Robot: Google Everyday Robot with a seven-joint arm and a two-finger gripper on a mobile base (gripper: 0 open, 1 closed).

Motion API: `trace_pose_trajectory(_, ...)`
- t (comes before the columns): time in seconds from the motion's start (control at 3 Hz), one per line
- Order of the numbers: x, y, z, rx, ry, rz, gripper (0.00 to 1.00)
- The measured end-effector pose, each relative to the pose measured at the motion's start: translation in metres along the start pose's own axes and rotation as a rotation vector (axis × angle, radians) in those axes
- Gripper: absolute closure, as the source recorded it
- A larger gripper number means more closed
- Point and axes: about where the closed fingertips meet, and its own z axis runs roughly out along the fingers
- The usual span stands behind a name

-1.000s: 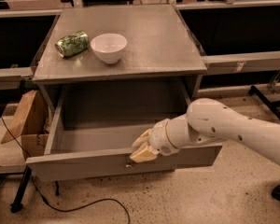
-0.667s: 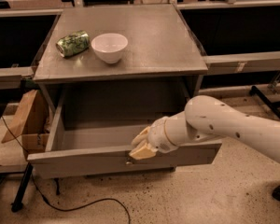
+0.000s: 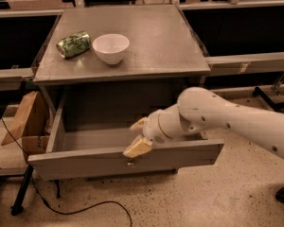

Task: Close top drawer

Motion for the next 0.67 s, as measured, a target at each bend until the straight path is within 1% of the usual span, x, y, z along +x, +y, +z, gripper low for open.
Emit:
trace_pose_trajectory(0.33,-0.022,-0.024,0.009,0.003,0.017,-0.029,0.17)
trace_pose_trajectory(0.67,-0.035,-0.047,0.017,0.002,0.032,-0.047,0.0)
